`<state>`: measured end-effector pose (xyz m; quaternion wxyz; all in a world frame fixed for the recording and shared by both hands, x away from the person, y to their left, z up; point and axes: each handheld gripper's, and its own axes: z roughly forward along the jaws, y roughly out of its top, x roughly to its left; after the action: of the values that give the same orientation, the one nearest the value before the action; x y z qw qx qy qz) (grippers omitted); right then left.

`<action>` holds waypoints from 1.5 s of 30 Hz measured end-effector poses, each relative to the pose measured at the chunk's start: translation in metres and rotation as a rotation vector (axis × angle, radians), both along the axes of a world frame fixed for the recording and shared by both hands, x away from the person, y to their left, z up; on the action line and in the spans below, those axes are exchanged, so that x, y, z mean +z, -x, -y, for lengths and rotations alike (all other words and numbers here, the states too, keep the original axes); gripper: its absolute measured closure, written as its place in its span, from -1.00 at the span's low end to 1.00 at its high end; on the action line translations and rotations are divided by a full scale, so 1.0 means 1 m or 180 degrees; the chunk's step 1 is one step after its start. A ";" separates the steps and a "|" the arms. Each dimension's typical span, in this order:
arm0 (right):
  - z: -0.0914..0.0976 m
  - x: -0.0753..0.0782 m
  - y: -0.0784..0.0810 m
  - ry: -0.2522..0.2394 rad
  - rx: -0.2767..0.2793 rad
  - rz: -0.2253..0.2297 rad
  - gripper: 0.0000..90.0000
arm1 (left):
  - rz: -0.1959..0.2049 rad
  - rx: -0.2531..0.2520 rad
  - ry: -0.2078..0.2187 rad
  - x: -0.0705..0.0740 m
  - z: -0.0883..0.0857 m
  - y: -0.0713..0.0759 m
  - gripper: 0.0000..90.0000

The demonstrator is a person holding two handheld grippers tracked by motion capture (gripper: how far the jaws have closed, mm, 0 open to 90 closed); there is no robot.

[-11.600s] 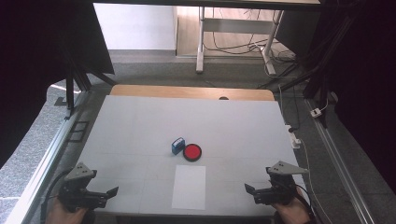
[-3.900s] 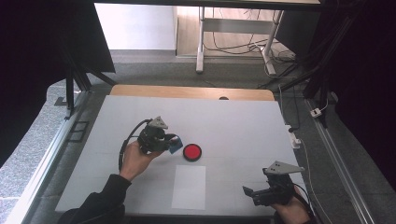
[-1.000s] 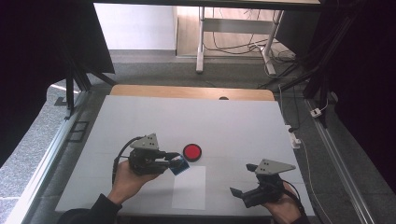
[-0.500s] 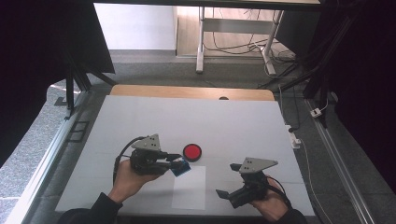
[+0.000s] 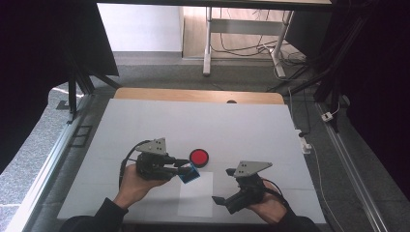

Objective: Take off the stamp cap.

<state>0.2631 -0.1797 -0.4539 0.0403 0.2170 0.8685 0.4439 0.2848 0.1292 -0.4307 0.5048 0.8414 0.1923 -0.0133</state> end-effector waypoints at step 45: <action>-0.052 -0.001 -0.024 -0.0205 0.1097 -0.0150 0.40 | 0.0264 -0.0738 0.0348 -0.002 0.006 0.001 0.56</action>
<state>0.2874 -0.1277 -0.4549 -0.0638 0.0764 0.8789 0.4666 0.2835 0.1231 -0.4328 0.5525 0.8291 0.0717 -0.0473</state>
